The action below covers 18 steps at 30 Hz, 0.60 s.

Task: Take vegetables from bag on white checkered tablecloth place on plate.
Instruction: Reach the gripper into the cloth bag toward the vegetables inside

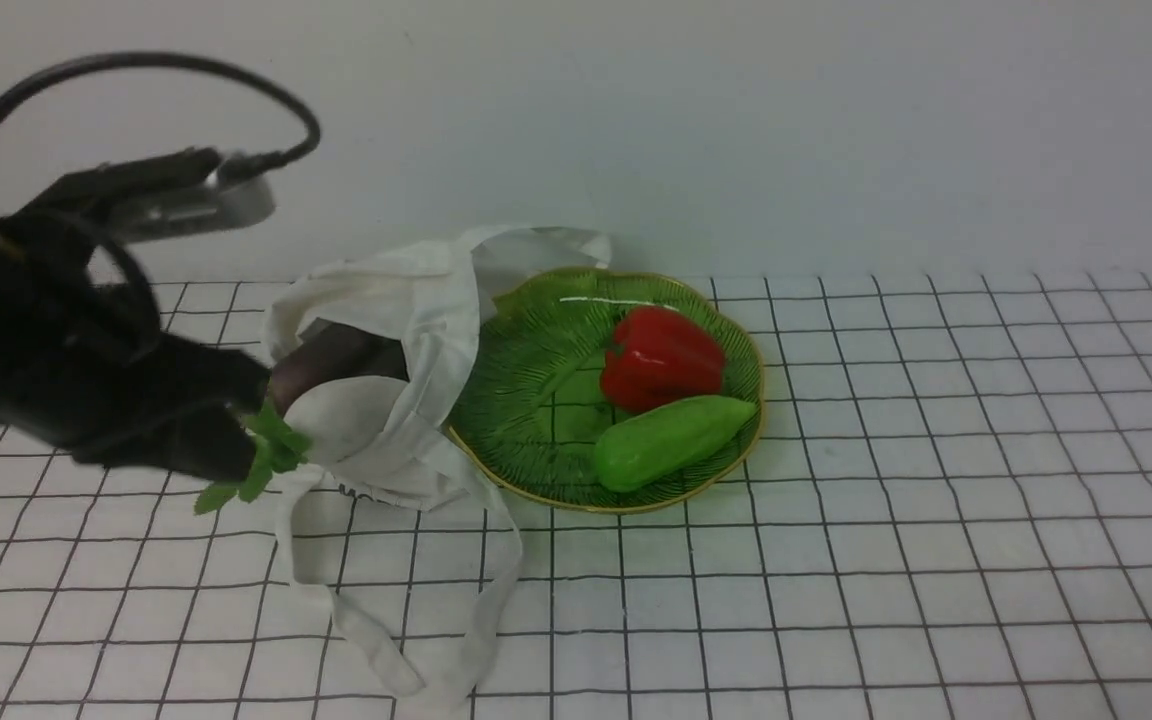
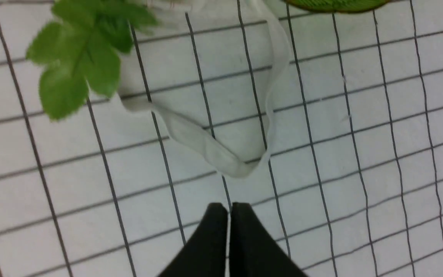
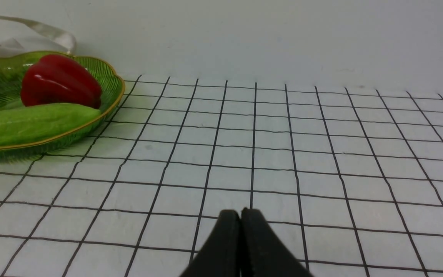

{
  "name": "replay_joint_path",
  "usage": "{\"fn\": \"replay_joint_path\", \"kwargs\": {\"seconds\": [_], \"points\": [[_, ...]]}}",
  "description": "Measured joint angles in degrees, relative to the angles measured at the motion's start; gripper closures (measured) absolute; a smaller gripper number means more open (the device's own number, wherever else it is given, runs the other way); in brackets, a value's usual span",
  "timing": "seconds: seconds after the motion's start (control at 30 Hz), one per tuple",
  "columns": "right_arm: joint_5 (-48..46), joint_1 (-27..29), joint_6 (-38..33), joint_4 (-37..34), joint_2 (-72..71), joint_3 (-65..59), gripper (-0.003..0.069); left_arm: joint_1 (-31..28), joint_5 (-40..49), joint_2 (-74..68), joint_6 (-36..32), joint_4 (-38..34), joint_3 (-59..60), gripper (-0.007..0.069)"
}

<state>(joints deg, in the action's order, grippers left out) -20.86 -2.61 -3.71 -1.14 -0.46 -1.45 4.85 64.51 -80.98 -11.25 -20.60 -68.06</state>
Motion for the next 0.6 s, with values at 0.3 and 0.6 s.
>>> {"fn": "replay_joint_path", "kwargs": {"seconds": [0.3, 0.6], "points": [[0.0, 0.0, 0.0, 0.0, 0.0, 0.0, 0.0674, 3.9, 0.4, -16.6, 7.2, 9.2, -19.3, 0.0497], [0.0, 0.0, 0.0, 0.0, 0.0, 0.0, 0.0674, 3.9, 1.2, -25.2, 7.3, 11.2, -21.9, 0.0154]]}}
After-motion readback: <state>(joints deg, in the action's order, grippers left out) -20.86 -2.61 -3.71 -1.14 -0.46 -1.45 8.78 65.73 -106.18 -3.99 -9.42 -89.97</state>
